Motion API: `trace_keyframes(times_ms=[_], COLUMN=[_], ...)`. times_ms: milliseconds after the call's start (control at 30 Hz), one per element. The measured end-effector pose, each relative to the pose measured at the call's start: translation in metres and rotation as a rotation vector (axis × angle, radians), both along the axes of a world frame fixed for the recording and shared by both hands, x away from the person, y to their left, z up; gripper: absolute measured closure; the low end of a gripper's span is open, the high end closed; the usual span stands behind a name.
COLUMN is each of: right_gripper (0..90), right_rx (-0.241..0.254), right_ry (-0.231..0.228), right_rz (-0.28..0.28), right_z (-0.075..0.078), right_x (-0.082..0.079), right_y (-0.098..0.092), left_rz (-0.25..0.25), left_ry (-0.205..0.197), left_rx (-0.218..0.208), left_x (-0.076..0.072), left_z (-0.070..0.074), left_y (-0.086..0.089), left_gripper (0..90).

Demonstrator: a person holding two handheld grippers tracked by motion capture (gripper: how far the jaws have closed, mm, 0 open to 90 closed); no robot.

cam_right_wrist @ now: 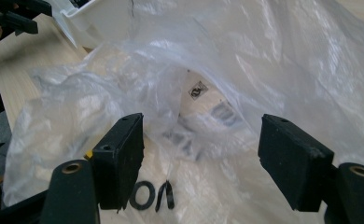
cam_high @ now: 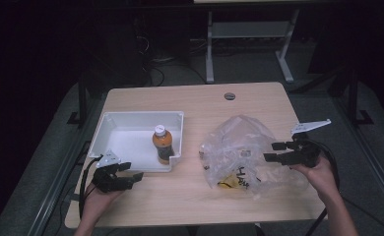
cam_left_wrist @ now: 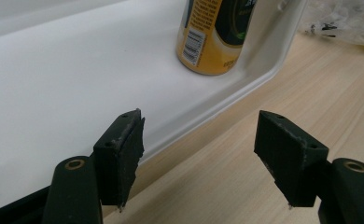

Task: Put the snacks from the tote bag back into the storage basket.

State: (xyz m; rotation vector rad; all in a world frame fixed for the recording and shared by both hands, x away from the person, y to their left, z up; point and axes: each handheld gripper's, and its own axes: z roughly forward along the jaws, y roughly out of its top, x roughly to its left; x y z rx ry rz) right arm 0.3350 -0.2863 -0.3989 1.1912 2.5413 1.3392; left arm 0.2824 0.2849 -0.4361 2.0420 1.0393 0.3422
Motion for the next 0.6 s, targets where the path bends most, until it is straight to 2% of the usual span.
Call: trace_keyframes(times_ms=[167,367,400,467,567,600], right_gripper=[30.4,29.5,29.5,29.4,29.3,29.1], right_rx=[0.004,0.000,0.001,0.001,0.000,-0.002], right_ry=[0.001,0.000,-0.004,-0.004,-0.020,-0.026], right_rz=[-0.009,-0.015,-0.016,-0.013,-0.014,-0.014], right_z=[-0.007,-0.015,-0.016,-0.018,-0.021,-0.022], right_x=[-0.008,-0.018,-0.020,-0.023,-0.028,-0.030], right_y=[-0.006,-0.008,-0.008,-0.008,-0.007,-0.006], left_rz=[-0.009,-0.003,-0.015,-0.016,-0.016,-0.021], left_ry=[-0.004,-0.002,-0.006,-0.003,-0.011,-0.012], left_rx=[0.011,0.001,0.014,0.016,0.002,0.010], left_x=[0.000,-0.001,0.000,0.000,-0.001,-0.001], left_z=[0.000,0.001,0.001,0.001,0.001,0.001], left_y=[0.000,-0.001,0.000,-0.001,-0.003,-0.003], left_gripper=[32.2,32.2,32.1,32.2,32.2,32.2])
